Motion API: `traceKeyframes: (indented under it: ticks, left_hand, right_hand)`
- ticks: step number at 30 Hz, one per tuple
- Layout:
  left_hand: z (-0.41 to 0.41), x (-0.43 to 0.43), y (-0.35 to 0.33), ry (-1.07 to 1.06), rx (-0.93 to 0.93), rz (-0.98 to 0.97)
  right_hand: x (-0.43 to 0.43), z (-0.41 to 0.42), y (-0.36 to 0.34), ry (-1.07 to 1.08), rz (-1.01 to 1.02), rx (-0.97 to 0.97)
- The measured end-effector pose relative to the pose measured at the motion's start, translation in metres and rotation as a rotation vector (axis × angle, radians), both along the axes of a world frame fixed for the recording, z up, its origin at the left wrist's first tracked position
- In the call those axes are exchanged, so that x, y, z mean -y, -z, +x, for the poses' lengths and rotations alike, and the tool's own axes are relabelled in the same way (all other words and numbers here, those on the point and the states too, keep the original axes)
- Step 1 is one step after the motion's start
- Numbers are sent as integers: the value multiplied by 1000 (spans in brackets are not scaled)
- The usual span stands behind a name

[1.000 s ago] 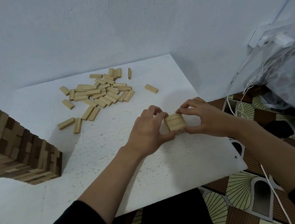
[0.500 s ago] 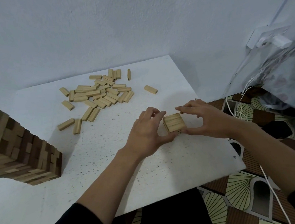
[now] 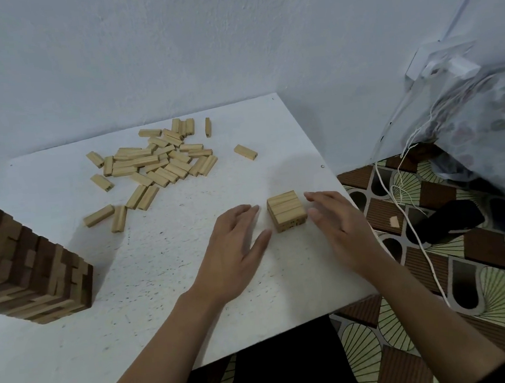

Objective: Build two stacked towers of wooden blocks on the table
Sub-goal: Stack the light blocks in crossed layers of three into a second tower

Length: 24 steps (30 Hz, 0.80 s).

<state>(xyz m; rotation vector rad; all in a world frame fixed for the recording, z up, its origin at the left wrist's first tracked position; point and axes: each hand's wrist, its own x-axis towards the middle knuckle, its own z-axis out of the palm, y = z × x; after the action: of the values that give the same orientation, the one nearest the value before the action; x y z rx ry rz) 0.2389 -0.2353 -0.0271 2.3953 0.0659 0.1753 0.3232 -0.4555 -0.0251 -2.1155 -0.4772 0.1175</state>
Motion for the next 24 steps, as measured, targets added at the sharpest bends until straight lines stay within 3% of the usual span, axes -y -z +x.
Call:
traceKeyframes:
  ticks: [8, 24]
  left_hand:
    - [2, 7, 4, 24, -57, 215]
    - [0, 21, 10, 15, -39, 245]
  right_hand:
    - [-3, -12, 3, 81, -32, 4]
    - [-5, -28, 4, 78, -87, 47]
